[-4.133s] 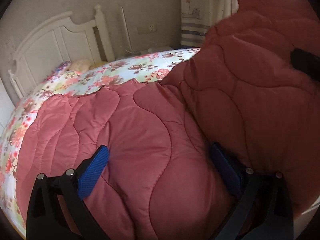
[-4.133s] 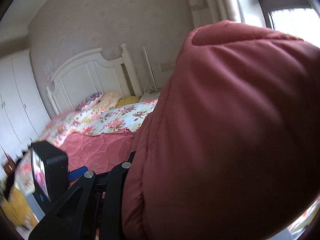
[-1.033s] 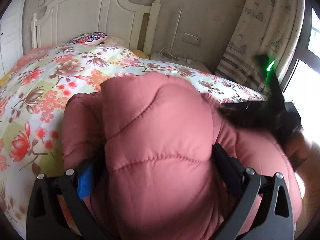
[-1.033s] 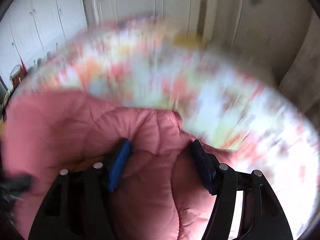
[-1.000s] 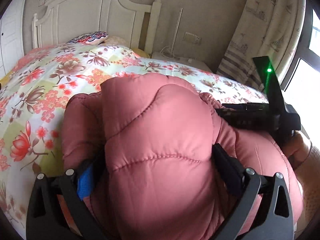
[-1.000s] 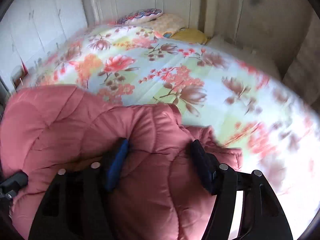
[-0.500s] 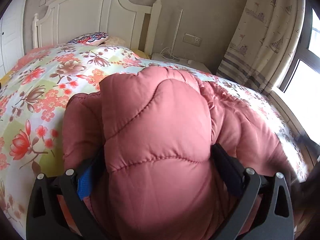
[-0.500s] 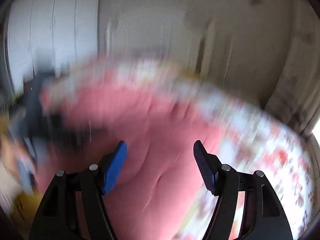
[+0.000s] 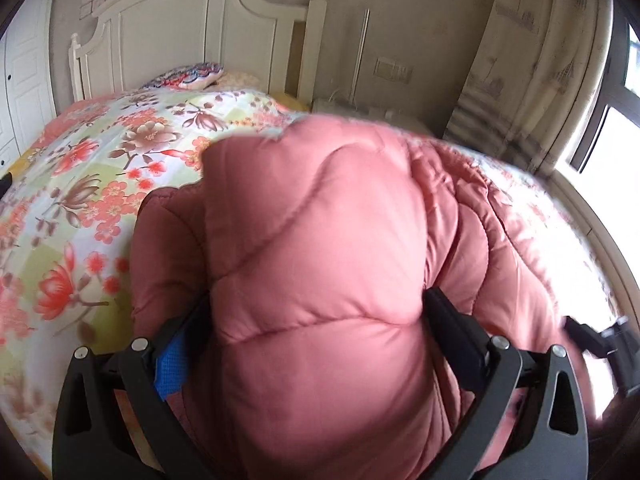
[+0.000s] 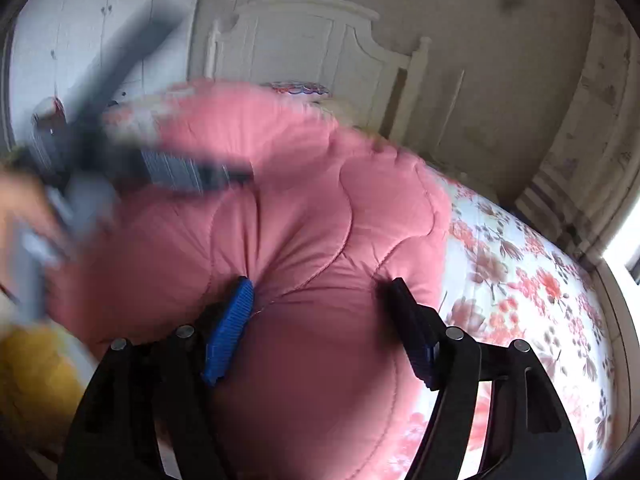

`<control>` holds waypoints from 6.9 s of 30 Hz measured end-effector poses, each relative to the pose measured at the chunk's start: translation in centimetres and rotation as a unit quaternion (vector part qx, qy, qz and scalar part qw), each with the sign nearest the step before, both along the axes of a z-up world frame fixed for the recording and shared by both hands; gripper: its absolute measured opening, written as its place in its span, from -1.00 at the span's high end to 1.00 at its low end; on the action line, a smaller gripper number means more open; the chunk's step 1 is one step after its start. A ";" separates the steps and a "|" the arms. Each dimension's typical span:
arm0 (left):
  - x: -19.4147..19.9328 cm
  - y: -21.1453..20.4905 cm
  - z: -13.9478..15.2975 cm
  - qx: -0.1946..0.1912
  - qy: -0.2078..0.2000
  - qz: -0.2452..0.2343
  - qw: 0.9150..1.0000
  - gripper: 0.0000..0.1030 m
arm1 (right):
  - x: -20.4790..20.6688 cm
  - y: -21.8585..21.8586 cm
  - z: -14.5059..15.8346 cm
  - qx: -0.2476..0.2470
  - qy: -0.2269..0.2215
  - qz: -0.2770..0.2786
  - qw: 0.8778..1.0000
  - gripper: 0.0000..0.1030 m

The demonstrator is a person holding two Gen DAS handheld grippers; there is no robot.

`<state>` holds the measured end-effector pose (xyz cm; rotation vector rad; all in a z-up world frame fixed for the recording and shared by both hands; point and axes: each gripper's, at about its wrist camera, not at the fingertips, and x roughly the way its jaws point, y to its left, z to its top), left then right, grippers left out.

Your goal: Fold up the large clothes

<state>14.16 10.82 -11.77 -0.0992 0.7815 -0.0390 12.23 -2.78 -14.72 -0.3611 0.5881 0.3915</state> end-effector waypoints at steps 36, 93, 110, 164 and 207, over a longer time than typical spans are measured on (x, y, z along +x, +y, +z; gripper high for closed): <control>2.9 0.6 2.7 0.031 -0.008 0.054 0.998 -0.96 | -1.0 2.2 -0.2 -0.006 -0.007 -0.023 1.000 -0.63; -5.0 7.6 -3.8 -0.186 0.042 0.030 0.981 -0.96 | 13.9 -7.8 -1.1 0.266 0.318 -0.011 0.910 -0.91; -0.8 3.2 -2.8 -0.247 0.016 -0.085 0.965 0.14 | 12.0 -11.3 0.2 0.325 0.238 0.031 0.915 -0.32; 20.1 -18.5 -0.1 0.067 -0.031 -0.075 0.994 -0.96 | 17.4 -19.9 4.1 0.068 0.019 -0.155 0.985 -0.40; 0.3 -13.1 11.7 0.180 -0.185 0.075 0.963 -0.96 | 3.4 -22.1 14.8 0.110 -0.095 -0.221 0.964 -0.68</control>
